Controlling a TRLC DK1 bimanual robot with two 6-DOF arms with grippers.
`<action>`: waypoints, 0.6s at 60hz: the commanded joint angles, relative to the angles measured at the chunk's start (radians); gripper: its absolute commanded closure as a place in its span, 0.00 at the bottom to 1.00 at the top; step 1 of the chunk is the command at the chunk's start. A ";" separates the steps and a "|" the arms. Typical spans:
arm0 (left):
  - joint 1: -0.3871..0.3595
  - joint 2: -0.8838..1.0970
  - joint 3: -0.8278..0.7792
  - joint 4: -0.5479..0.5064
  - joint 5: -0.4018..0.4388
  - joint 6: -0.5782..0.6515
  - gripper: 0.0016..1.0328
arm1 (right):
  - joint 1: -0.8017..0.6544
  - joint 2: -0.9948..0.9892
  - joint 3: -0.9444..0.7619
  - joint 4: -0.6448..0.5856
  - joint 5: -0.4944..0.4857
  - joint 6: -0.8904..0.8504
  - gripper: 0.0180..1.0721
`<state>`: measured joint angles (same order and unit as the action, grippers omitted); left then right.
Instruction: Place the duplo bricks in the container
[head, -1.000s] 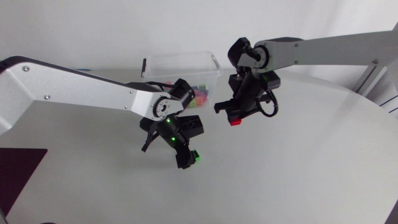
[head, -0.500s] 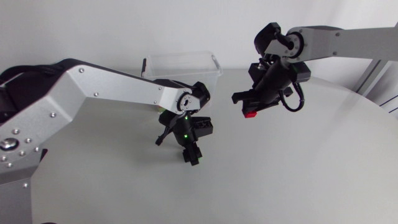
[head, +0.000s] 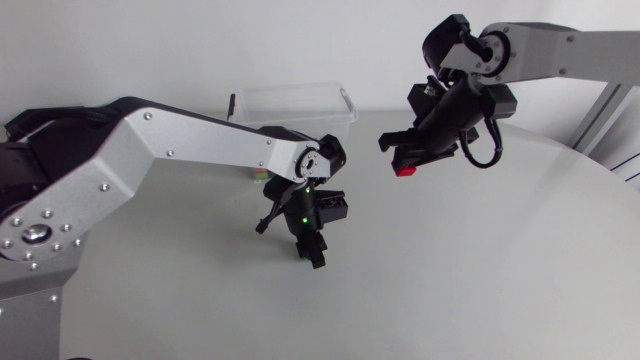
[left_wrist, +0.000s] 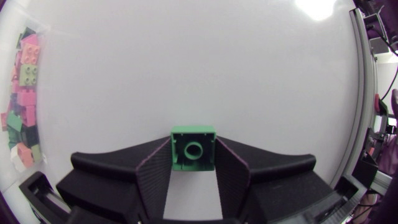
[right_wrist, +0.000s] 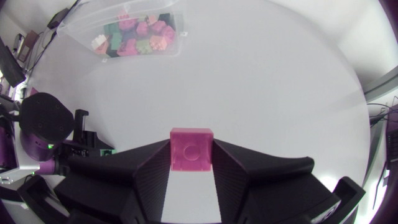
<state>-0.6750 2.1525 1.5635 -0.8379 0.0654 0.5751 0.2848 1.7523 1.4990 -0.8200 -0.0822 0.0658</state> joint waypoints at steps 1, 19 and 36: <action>0.015 -0.066 -0.028 -0.023 -0.007 -0.014 0.88 | -0.003 0.004 0.047 -0.011 -0.008 -0.011 0.71; 0.097 -0.224 -0.026 -0.056 -0.004 -0.006 0.88 | 0.060 0.095 0.182 0.039 -0.041 0.028 0.71; 0.193 -0.304 0.013 -0.056 0.011 -0.006 0.88 | 0.122 0.257 0.388 0.071 -0.037 0.062 0.71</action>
<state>-0.5076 1.8782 1.5482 -0.8776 0.0696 0.5751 0.3931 1.9457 1.8175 -0.7570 -0.1127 0.0929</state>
